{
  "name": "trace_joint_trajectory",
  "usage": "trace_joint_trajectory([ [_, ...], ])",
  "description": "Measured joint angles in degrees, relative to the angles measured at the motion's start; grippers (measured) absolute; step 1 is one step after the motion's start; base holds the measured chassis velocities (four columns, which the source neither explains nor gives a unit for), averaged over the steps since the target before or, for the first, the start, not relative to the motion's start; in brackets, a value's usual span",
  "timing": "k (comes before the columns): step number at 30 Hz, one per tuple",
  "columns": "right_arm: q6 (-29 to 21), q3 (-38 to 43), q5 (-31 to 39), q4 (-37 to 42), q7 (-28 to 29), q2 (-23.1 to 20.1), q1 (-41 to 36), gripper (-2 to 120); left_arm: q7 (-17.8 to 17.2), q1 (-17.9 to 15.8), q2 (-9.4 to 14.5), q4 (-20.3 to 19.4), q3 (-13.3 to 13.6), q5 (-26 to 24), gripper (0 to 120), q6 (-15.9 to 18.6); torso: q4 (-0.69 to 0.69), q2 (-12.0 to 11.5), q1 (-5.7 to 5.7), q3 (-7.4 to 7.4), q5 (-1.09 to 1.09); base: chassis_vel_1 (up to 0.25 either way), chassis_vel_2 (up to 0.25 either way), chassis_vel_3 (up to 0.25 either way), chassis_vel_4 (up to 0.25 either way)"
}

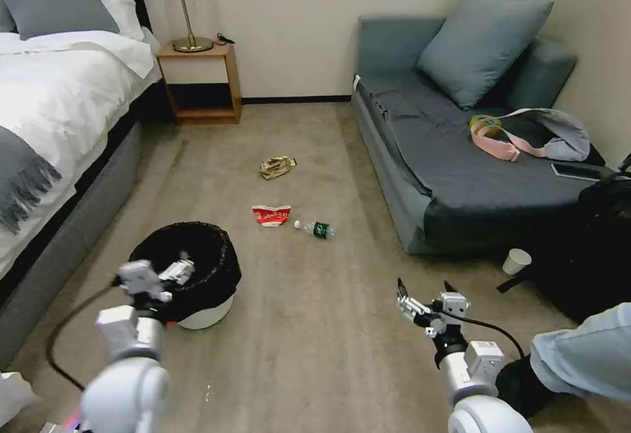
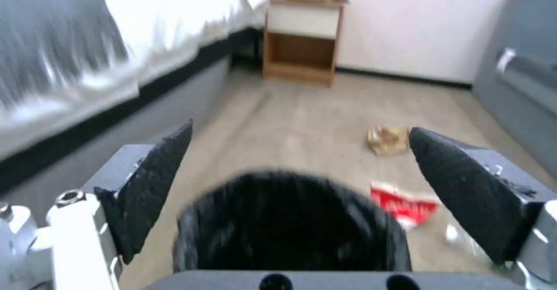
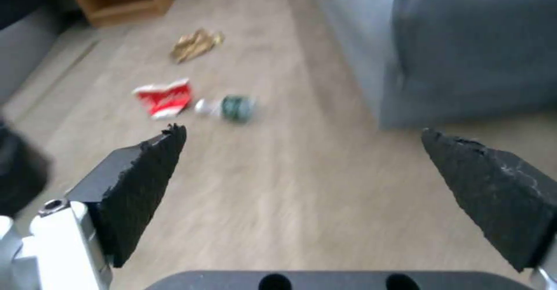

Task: Pick up the trash bin, then pick up the garbage on the floor and place it into the trash bin.

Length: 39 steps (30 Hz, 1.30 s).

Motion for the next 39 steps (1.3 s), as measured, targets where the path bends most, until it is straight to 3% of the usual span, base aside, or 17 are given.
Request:
trace_joint_trajectory([
  [3, -2.2, -0.2, 2.7, 1.3, -0.4, -1.4, 0.0, 100, -0.1, -0.5, 0.0, 0.4, 0.0, 0.4, 100, 0.2, 0.00, 0.0, 0.00, 0.00, -0.08, 0.000, 0.000, 0.000, 0.000],
  [5, -2.6, -0.3, 3.4, 1.4, -0.8, -1.8, 0.7, 100, -0.1, -0.8, 0.0, 1.1, 0.1, 0.7, 100, 0.2, 0.02, 0.0, 0.00, 0.01, -0.02, 0.000, 0.000, 0.000, 0.000],
  [18, -1.7, -0.4, 3.2, -0.6, -1.0, -1.6, 1.9, 100, 0.5, -1.2, -0.4, 4.8, 0.9, 1.8, 100, -0.8, 0.01, 0.0, 0.00, 0.01, -0.03, 0.000, 0.000, 0.000, 0.000],
  [28, -1.1, -0.6, 2.0, -1.3, -1.0, -1.3, 1.8, 100, -1.1, -4.4, 1.9, 7.5, -1.0, -0.7, 99, 1.7, 0.01, 0.0, 0.00, 0.01, -0.04, 0.000, 0.000, 0.000, 0.000],
  [34, -0.5, -0.7, 0.6, -1.7, -1.0, -0.8, 1.3, 100, -3.6, -7.3, 4.6, 7.5, -2.7, -3.7, 98, 9.0, 0.01, 0.0, 0.00, 0.01, -0.04, 0.000, 0.000, 0.000, 0.000],
  [36, -0.1, -1.0, -0.4, -1.9, -1.1, -0.4, 0.9, 100, -5.1, -8.3, 5.9, 7.1, -3.1, -5.7, 97, 13.4, 0.01, 0.0, 0.00, 0.01, -0.04, 0.000, 0.000, 0.000, 0.000],
  [37, -0.1, -1.0, -0.4, -1.9, -1.1, -0.4, 0.9, 100, -5.1, -8.3, 5.9, 7.1, -3.1, -5.7, 97, 13.4, 0.01, 0.0, 0.00, 0.01, -0.04, 0.000, 0.000, 0.000, 0.000],
  [39, 0.3, -1.4, -1.7, -2.0, -1.1, 0.0, 0.4, 100, -6.0, -9.8, 8.0, 7.2, -3.7, -8.2, 97, 17.5, 0.01, 0.0, 0.00, 0.01, -0.04, 0.000, 0.000, 0.000, 0.000],
])
